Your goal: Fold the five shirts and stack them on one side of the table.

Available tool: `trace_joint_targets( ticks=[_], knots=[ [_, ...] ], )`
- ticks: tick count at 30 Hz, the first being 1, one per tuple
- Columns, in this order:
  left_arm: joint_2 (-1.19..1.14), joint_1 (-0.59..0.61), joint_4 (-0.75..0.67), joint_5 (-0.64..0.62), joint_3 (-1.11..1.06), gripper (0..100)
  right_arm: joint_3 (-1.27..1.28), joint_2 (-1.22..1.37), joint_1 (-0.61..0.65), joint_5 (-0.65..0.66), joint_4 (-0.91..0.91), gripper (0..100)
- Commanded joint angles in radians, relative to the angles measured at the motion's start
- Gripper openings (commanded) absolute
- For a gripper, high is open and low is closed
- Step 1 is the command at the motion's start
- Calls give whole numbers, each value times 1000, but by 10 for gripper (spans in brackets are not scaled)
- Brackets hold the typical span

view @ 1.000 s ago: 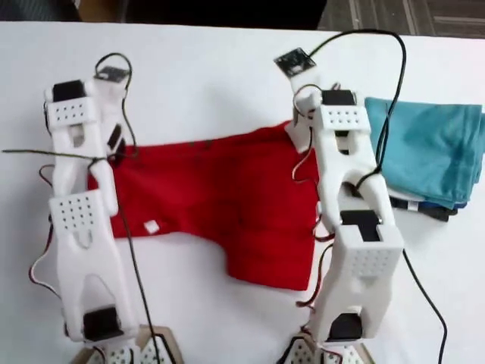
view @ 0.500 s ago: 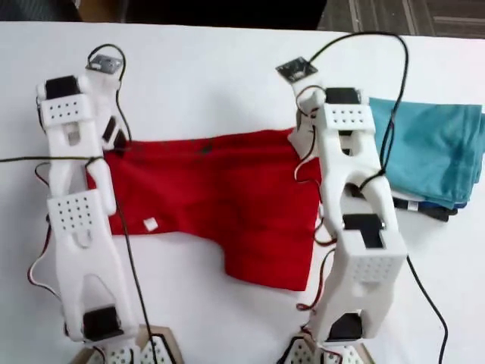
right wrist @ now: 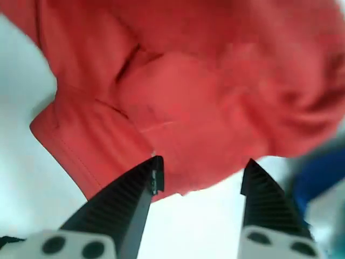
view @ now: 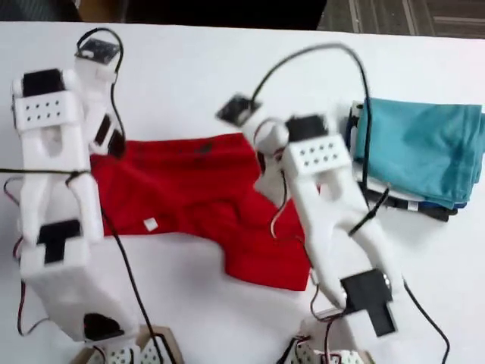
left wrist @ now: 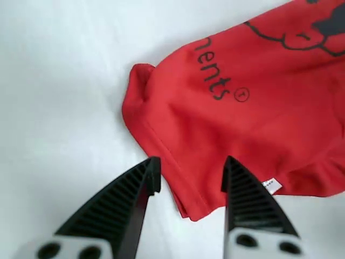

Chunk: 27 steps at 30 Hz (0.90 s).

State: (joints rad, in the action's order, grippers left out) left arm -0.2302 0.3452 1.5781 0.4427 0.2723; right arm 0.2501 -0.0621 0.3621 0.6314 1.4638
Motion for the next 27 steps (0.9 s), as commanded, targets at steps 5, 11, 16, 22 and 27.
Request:
trace_joint_targets(
  ticks=[5, 11, 16, 22, 27],
  knots=[
    [207, -8, -342, -2, -484, 206, 362, -88, 50, 6, -263, 233],
    [207, -12, -434, -5, -599, 207, 423, -85, 45, 6, -323, 233],
    [207, -12, -488, -3, -638, 207, 422, -35, 27, 40, -383, 228],
    [207, -12, -493, -5, -642, 207, 413, 122, -58, 92, -486, 16],
    [189, -14, -494, -5, -641, 207, 393, 90, -82, 89, -449, 19]
  ],
)
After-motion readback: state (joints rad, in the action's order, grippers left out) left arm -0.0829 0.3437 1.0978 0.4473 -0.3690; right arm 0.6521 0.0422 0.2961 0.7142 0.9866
